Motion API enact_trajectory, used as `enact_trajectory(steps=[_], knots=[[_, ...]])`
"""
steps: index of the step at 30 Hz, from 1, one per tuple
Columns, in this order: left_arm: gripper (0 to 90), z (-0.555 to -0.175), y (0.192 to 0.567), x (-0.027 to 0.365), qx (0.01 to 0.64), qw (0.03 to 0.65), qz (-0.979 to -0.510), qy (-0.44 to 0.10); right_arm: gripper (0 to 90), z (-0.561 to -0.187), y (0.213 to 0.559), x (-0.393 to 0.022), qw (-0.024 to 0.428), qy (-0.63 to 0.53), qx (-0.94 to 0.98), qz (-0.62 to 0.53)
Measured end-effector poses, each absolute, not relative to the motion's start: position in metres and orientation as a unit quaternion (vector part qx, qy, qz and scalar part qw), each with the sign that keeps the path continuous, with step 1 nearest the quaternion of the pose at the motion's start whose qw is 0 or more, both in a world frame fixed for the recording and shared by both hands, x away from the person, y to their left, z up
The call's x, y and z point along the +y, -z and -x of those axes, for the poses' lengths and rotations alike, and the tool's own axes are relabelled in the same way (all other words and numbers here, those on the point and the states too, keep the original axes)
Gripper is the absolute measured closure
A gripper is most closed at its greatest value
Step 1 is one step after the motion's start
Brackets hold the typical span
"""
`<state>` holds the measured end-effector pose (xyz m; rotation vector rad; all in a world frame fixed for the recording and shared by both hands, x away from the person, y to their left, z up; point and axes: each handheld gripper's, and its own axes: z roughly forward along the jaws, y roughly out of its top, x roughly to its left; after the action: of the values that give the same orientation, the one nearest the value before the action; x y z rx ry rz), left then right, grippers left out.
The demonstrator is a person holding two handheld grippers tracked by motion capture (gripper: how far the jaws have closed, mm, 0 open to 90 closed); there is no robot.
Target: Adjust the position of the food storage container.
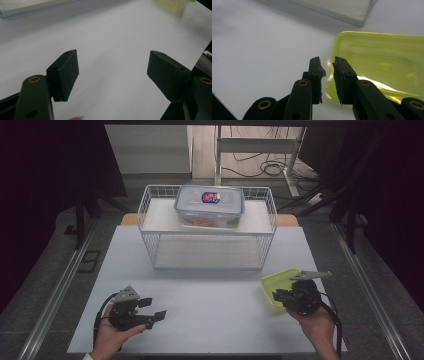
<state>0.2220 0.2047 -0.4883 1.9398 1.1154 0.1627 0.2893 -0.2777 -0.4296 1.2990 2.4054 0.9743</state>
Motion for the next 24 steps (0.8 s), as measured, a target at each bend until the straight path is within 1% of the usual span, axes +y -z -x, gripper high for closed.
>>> enact_trajectory(steps=[3, 4, 7, 12, 15, 18, 21, 24], knots=[[25.0, -0.223, 0.488, 0.206, 0.449, 0.435, -0.778, -0.064, 76.4, -0.296, 0.427, -0.293, 0.142, -0.318, 0.826, -0.444], [25.0, -0.223, 0.488, 0.206, 0.449, 0.435, -0.778, -0.064, 76.4, -0.296, 0.427, -0.293, 0.142, -0.318, 0.826, -0.444], [25.0, -0.223, 0.489, 0.207, 0.450, 0.435, -0.777, -0.066, 76.5, -0.305, 0.423, -0.314, 0.164, -0.308, 0.817, -0.459], [25.0, -0.224, 0.490, 0.207, 0.452, 0.433, -0.777, -0.063, 76.4, -0.321, 0.420, -0.333, 0.175, -0.295, 0.809, -0.478], [25.1, -0.225, 0.491, 0.207, 0.453, 0.432, -0.777, -0.062, 76.6, -0.341, 0.417, -0.350, 0.174, -0.275, 0.803, -0.500], [25.0, -0.225, 0.491, 0.207, 0.453, 0.431, -0.778, -0.062, 76.7, -0.350, 0.418, -0.354, 0.172, -0.263, 0.802, -0.507], [25.0, -0.225, 0.492, 0.207, 0.453, 0.430, -0.778, -0.063, 76.8, -0.368, 0.425, -0.362, 0.163, -0.237, 0.804, -0.521], [25.0, -0.225, 0.492, 0.208, 0.453, 0.429, -0.779, -0.064, 76.9, -0.376, 0.430, -0.363, 0.160, -0.226, 0.805, -0.524]])
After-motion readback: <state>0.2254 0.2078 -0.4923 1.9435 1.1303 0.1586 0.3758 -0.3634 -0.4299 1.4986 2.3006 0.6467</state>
